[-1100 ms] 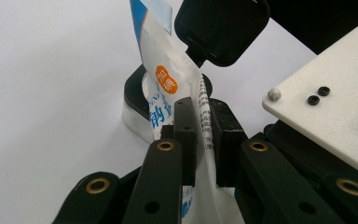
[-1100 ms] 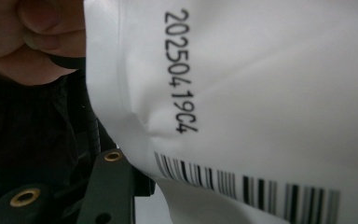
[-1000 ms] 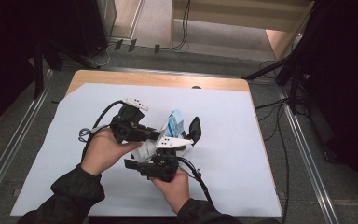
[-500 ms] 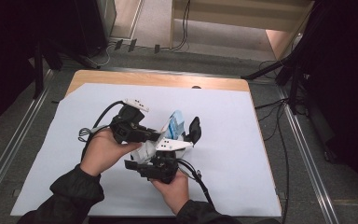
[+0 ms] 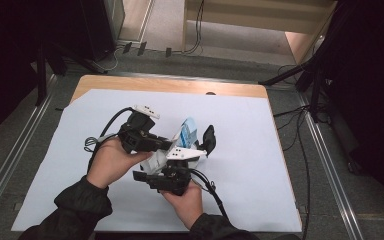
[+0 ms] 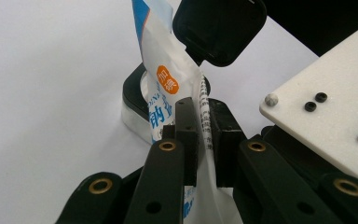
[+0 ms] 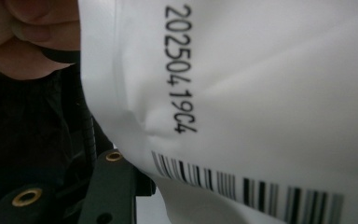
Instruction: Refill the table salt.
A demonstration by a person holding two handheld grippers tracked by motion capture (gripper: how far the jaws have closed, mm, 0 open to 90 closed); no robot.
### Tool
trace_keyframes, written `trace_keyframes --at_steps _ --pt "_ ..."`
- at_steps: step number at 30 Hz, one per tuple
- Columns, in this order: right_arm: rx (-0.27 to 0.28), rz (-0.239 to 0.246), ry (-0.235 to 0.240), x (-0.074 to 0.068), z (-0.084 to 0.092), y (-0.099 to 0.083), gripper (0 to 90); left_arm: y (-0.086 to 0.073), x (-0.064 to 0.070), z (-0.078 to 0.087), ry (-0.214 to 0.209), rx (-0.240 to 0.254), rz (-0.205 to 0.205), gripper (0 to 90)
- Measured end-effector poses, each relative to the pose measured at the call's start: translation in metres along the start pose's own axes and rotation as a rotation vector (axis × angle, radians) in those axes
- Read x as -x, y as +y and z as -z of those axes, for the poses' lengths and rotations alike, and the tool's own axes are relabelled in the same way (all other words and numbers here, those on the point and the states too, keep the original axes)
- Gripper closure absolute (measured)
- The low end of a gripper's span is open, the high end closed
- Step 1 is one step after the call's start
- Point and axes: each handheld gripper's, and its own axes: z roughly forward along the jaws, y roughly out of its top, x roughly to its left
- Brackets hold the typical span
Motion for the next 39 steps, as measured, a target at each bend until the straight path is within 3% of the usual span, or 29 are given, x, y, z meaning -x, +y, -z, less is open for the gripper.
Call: trace_keyframes --at_steps 7,16,30,39 --pt "-0.010 0.022 -0.014 -0.0010 -0.0006 0.0004 56.1 0.0006 -0.0004 -0.0005 -0.004 0.001 0.009 84.9" --pt "-0.003 0.015 -0.010 -0.0009 -0.0008 0.0020 57.3 0.0019 0.0003 -0.0003 0.003 0.008 0.002 84.2" --pt "0.003 0.027 -0.004 -0.0021 0.0016 0.0025 61.9 0.0018 -0.0008 -0.0001 -0.026 0.009 0.002 84.3" --pt "0.005 0.013 0.016 0.0001 0.0001 0.0041 62.3 0.0015 0.0002 0.0006 -0.009 0.020 0.009 83.3"
